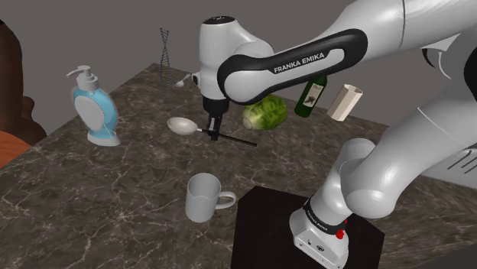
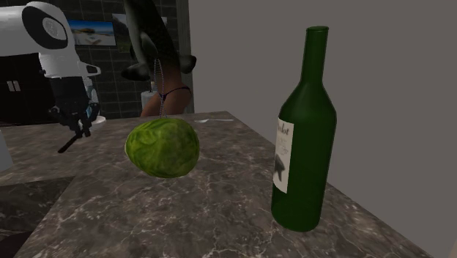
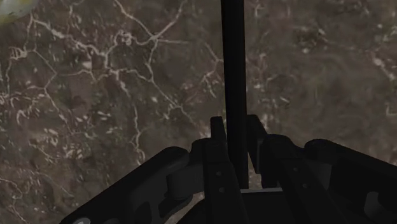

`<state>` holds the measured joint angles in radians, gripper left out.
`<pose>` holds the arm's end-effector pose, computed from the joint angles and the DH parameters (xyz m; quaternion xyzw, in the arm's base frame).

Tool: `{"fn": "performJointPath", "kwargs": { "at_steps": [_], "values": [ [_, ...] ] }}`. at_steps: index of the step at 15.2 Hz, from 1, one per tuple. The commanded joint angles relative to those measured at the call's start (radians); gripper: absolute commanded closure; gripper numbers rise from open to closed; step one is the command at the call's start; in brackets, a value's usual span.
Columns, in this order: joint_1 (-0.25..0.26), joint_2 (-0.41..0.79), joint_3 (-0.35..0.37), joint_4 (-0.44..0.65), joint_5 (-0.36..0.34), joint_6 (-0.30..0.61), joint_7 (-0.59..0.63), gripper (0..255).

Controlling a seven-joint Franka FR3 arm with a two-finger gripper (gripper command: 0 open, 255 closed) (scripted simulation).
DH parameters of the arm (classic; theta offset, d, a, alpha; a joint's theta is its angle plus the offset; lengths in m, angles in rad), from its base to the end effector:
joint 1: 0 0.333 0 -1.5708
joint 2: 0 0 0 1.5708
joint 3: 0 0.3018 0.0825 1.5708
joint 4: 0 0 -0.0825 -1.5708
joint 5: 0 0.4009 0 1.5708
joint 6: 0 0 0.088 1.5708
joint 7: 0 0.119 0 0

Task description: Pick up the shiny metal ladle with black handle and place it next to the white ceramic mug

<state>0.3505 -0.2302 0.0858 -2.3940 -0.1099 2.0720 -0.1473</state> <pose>0.4263 0.1908 0.3635 0.9470 0.3127 -0.0379 0.0627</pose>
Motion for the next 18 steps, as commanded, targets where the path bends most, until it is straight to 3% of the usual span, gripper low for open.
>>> {"fn": "performJointPath", "kwargs": {
  "at_steps": [1, 9, 17, 18],
  "values": [
    [0.0, 0.013, 0.001, -0.018, -0.003, 0.031, 0.006, 255],
    [-0.003, 0.077, 0.003, -0.07, -0.018, 0.146, 0.026, 255],
    [-0.003, 0.077, 0.003, -0.07, -0.018, 0.146, 0.026, 255],
    [-0.003, 0.077, 0.003, -0.07, -0.018, 0.146, 0.026, 0]
  ]
}}
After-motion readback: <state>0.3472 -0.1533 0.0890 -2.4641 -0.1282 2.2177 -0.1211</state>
